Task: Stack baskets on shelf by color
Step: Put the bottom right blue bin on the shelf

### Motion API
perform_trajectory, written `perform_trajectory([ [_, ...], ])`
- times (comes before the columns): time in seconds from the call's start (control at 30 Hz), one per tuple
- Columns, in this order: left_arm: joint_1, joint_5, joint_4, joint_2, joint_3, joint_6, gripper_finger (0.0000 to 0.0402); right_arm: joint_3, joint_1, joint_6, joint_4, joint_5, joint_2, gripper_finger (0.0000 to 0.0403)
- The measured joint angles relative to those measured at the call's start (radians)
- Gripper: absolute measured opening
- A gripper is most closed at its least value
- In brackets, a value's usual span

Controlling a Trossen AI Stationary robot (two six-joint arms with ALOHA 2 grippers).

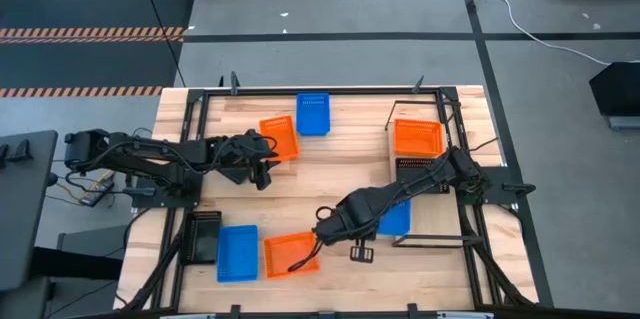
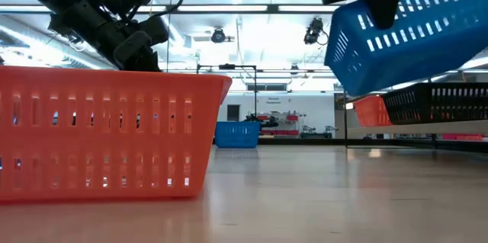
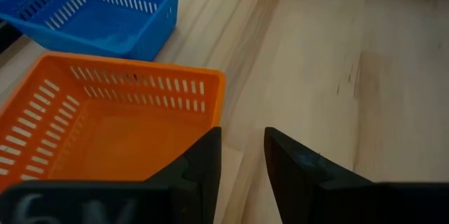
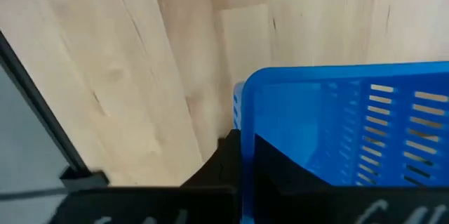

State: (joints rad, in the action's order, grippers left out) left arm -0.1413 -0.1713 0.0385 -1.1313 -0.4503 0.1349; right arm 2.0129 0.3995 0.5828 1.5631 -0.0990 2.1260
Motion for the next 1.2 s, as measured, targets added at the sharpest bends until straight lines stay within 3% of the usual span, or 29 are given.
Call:
perform_trajectory([
  [0.2,0.000,0.000,0.004,0.000,0.000,-0.013,0.0117,-0.020,0.006,0.065,0.007,0.019,0.000,0.0012],
  [0.5,0.000,0.000,0.008,0.000,0.000,-0.015,0.0117,-0.214,0.038,0.074,0.000,-0.041,0.000,0.0012],
  [0.73,0.000,0.000,0.012,0.000,0.000,-0.013,0.0117,-0.270,0.060,0.073,-0.069,-0.052,0.000,0.0018],
  [1.2,0.013,0.000,0.010,0.000,0.000,0.006,0.0117,-0.288,0.076,0.148,0.007,-0.044,-0.001,0.0102],
])
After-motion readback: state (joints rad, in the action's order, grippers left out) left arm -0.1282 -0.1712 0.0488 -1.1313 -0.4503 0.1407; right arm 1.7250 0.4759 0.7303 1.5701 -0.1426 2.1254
